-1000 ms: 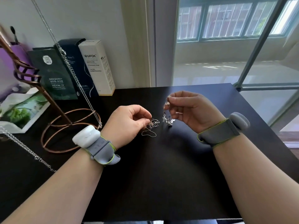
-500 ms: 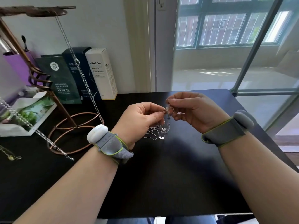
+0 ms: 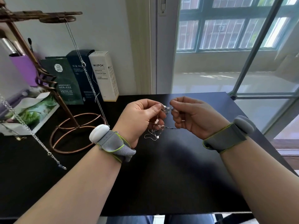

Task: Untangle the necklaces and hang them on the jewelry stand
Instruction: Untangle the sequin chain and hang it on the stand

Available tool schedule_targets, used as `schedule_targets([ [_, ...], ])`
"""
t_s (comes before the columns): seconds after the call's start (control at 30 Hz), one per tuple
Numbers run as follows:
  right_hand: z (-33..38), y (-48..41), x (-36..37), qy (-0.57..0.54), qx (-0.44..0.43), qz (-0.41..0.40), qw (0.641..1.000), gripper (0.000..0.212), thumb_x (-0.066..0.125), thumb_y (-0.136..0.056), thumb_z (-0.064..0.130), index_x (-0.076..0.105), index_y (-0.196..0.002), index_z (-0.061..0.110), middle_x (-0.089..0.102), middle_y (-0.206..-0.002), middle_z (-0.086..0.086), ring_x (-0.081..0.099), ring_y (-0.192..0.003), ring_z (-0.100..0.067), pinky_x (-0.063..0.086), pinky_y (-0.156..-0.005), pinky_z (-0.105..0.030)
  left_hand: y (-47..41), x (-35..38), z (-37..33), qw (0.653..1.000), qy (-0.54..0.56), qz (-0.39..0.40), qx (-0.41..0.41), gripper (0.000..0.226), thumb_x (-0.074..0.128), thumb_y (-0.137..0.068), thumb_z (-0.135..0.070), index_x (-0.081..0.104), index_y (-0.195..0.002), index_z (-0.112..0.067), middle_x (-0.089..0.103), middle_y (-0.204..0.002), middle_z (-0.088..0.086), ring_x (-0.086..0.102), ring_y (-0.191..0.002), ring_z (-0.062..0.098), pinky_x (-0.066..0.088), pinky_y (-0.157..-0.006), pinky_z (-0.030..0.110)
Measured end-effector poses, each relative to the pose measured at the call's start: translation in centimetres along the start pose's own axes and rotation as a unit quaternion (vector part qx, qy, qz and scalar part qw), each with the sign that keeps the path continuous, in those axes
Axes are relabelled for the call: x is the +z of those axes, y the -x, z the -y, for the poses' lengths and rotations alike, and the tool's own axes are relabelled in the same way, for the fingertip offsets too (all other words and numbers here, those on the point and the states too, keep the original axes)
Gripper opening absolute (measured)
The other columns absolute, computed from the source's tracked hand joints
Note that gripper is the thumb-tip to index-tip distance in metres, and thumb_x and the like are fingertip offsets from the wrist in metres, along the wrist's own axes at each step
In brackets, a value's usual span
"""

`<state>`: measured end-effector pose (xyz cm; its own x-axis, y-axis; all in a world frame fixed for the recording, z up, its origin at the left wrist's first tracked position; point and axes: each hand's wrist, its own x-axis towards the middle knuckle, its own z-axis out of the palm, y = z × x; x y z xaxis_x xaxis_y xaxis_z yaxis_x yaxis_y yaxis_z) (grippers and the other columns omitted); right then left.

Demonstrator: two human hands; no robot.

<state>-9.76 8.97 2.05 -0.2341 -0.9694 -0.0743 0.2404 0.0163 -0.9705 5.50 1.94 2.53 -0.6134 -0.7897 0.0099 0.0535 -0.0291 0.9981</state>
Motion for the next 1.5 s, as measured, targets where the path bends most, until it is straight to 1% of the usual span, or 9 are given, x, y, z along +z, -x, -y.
schedule_targets([
  [0.07,-0.2,0.1,-0.2,-0.007,-0.002,0.013,1.0,0.013,0.065,-0.076,0.012,0.06,-0.088,0.009,0.052,-0.065,-0.005,0.047,-0.057,-0.016,0.042,-0.056,-0.03,0.0,0.0,-0.1,1.0,0.004,-0.001,-0.005,0.011,0.054,-0.092,-0.01,0.062,-0.089,-0.005,0.065,-0.067,0.008,0.058,-0.055,0.019,0.043,-0.044,0.025],
  [0.2,-0.5,0.2,-0.8,-0.003,0.019,0.041,0.999,0.027,0.071,-0.064,0.001,0.062,-0.088,0.009,0.054,-0.067,-0.004,0.044,-0.051,-0.012,0.035,-0.044,-0.022,0.1,-0.3,-0.2,1.0,-0.003,-0.002,-0.014,0.01,0.054,-0.092,-0.01,0.062,-0.09,-0.006,0.066,-0.07,0.009,0.061,-0.059,0.019,0.033,-0.038,0.021],
  [0.33,-0.4,0.3,-0.9,0.023,0.019,0.016,0.999,0.017,0.062,-0.075,-0.006,0.065,-0.084,0.008,0.06,-0.064,-0.002,0.045,-0.049,-0.012,0.038,-0.044,-0.021,0.2,-0.5,0.0,0.999,-0.036,-0.008,-0.024,0.01,0.054,-0.091,-0.009,0.063,-0.091,-0.005,0.069,-0.075,0.01,0.064,-0.065,0.019,0.031,-0.037,0.019],
  [0.47,-0.3,0.4,-1.0,-0.058,0.017,-0.014,0.998,0.017,0.056,-0.08,-0.006,0.066,-0.084,0.008,0.061,-0.064,-0.006,0.044,-0.046,-0.012,0.039,-0.045,-0.022,0.2,-0.8,0.2,0.998,-0.055,-0.007,-0.035,0.01,0.057,-0.09,-0.012,0.065,-0.088,-0.007,0.069,-0.072,0.008,0.063,-0.063,0.017,0.031,-0.036,0.018],
  [0.63,0.1,0.6,-1.3,-0.102,0.023,-0.013,0.994,0.016,0.056,-0.074,-0.001,0.061,-0.084,0.011,0.065,-0.069,-0.007,0.034,-0.04,-0.008,0.015,-0.04,-0.018,0.4,-1.0,0.2,0.996,-0.076,0.006,-0.048,0.011,0.06,-0.089,-0.015,0.065,-0.086,-0.006,0.063,-0.066,0.006,0.049,-0.049,0.01,0.027,-0.034,0.014],
  [0.73,0.1,0.6,-1.4,-0.107,0.026,-0.002,0.994,0.018,0.056,-0.071,0.002,0.059,-0.086,0.013,0.066,-0.069,-0.006,0.03,-0.037,-0.006,0.012,-0.042,-0.019,0.4,-1.1,0.4,0.995,-0.082,0.015,-0.055,0.011,0.06,-0.089,-0.015,0.064,-0.08,-0.01,0.059,-0.059,0.003,0.038,-0.043,0.007,0.027,-0.035,0.012],
  [1.07,-0.2,0.5,-1.7,-0.15,0.026,0.003,0.988,0.018,0.057,-0.071,0.002,0.062,-0.085,0.012,0.067,-0.069,-0.007,0.035,-0.041,-0.007,0.046,-0.063,-0.028,0.3,-1.8,1.1,0.995,-0.074,0.027,-0.053,0.016,0.058,-0.09,-0.018,0.067,-0.087,-0.006,0.036,-0.05,-0.005,0.026,-0.041,0.005,0.02,-0.036,0.015],
  [1.23,0.0,0.4,-2.0,-0.176,0.026,0.008,0.984,0.016,0.053,-0.075,0.0,0.062,-0.081,0.012,0.065,-0.07,-0.008,0.03,-0.037,-0.007,0.027,-0.041,-0.018,0.5,-2.2,1.5,0.99,-0.122,0.048,-0.06,0.018,0.06,-0.089,-0.02,0.07,-0.089,-0.005,0.04,-0.049,-0.007,0.028,-0.041,0.006,0.024,-0.038,0.016],
  [1.5,0.1,0.3,-1.6,-0.123,0.04,0.004,0.992,0.023,0.045,-0.082,-0.008,0.06,-0.082,0.009,0.068,-0.077,-0.013,0.023,-0.031,-0.004,0.013,-0.036,-0.016,0.8,-1.8,2.2,0.963,-0.247,0.099,-0.04,0.014,0.06,-0.089,-0.015,0.071,-0.088,-0.007,0.061,-0.051,0.003,0.056,-0.051,0.013,0.05,-0.06,0.025],
])
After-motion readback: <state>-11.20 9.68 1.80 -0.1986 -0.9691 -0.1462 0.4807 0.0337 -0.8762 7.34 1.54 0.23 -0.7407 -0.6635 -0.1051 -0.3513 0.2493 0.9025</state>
